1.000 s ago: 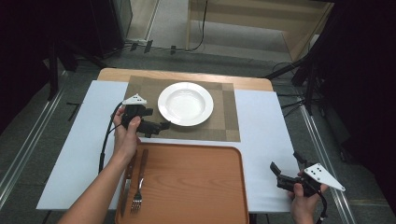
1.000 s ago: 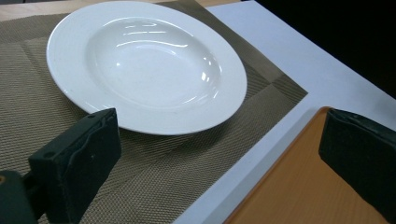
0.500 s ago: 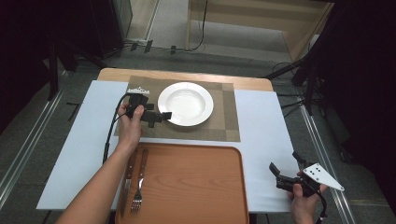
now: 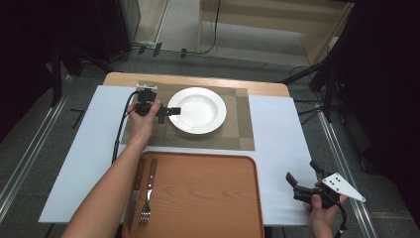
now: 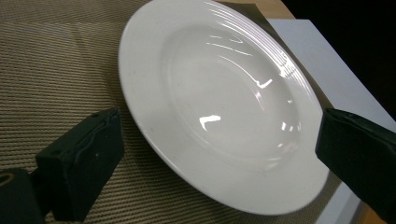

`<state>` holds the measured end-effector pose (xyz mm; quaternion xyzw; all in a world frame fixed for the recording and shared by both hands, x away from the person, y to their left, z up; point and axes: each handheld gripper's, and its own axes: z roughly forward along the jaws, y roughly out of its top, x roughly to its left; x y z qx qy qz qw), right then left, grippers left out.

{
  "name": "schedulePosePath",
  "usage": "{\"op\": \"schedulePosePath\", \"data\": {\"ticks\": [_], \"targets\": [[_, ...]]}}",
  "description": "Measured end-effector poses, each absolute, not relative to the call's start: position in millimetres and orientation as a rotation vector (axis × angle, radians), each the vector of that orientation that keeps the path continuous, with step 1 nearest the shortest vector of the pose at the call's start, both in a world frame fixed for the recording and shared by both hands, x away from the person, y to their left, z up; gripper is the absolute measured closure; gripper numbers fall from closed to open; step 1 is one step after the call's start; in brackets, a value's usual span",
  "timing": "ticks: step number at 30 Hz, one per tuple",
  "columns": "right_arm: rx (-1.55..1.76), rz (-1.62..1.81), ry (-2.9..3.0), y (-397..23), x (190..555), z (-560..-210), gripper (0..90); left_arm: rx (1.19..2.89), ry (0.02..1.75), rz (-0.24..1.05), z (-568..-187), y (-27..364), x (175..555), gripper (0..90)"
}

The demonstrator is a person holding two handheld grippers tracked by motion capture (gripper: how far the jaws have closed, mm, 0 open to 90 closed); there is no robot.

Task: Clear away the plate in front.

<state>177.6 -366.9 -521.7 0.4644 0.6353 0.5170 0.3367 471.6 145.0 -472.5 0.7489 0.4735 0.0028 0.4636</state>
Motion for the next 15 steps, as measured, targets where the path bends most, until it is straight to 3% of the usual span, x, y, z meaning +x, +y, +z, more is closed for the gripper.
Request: {"op": "schedulePosePath", "data": {"ticks": [7,15], "targets": [[1.209,1.351,1.657,-367,178,-522,0.0,1.823,1.238,-0.008,-481,143,486,5.4],[1.213,1.349,1.657,-367,179,-522,0.0,1.791,1.328,-0.020,-485,143,495,26.8]]}}
